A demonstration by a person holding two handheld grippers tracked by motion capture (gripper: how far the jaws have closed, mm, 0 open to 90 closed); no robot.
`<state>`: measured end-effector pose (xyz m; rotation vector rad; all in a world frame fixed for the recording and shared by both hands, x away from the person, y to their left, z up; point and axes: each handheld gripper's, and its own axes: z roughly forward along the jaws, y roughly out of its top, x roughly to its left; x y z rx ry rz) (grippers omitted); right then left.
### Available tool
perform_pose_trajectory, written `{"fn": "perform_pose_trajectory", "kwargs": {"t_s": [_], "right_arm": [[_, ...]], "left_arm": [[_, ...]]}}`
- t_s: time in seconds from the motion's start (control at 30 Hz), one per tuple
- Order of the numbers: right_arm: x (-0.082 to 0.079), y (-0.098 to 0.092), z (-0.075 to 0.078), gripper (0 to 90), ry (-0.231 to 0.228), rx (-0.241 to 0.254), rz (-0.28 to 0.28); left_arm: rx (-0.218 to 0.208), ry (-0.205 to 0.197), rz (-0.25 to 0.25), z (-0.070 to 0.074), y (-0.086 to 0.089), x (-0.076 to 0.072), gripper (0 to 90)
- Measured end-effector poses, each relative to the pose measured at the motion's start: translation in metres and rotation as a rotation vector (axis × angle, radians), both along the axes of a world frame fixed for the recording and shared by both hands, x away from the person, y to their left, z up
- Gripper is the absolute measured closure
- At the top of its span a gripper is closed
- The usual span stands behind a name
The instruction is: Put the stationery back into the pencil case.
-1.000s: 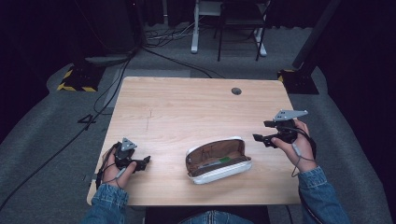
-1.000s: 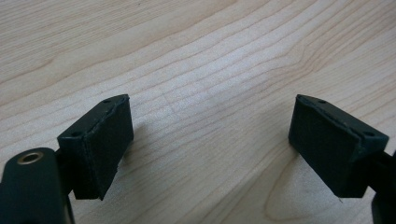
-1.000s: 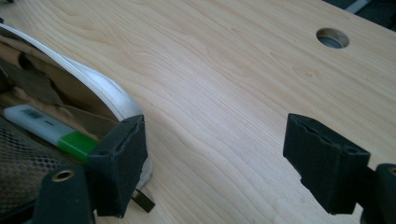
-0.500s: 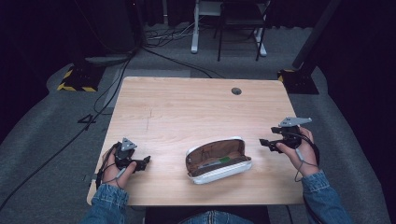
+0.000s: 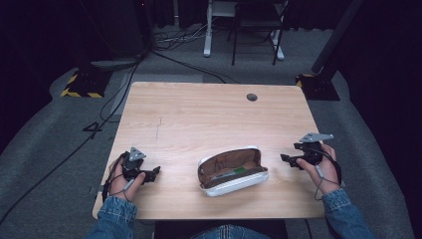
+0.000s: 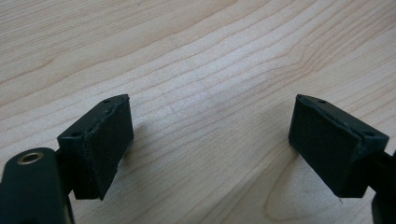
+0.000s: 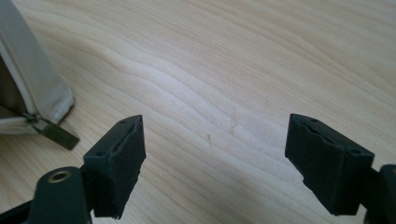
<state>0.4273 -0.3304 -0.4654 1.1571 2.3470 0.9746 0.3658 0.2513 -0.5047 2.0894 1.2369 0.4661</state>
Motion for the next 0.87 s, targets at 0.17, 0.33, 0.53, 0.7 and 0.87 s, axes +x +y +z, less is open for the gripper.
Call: {"fn": "perform_pose_trajectory", "kwargs": {"t_s": [0.17, 0.33, 0.53, 0.7, 0.87], "right_arm": [[-0.002, -0.005, -0.014, 20.8, 0.015, -0.003, -0.018], [-0.003, -0.008, -0.025, 19.5, 0.017, -0.004, -0.033], [-0.003, -0.011, -0.034, 16.0, -0.007, -0.007, -0.054], [-0.003, -0.009, -0.039, 13.0, -0.028, 0.016, -0.081], [-0.003, -0.007, -0.039, 11.3, -0.025, 0.014, -0.089]], "left_arm": [[0.000, 0.001, 0.000, 0.000, 0.000, 0.000, 14.1], [-0.001, 0.002, 0.000, 0.000, 0.000, 0.000, 14.1], [0.000, 0.000, 0.000, 0.000, 0.000, 0.000, 14.1], [0.000, 0.000, 0.000, 0.000, 0.000, 0.000, 14.1], [0.000, 0.003, -0.001, 0.000, 0.000, 0.000, 14.1]]}}
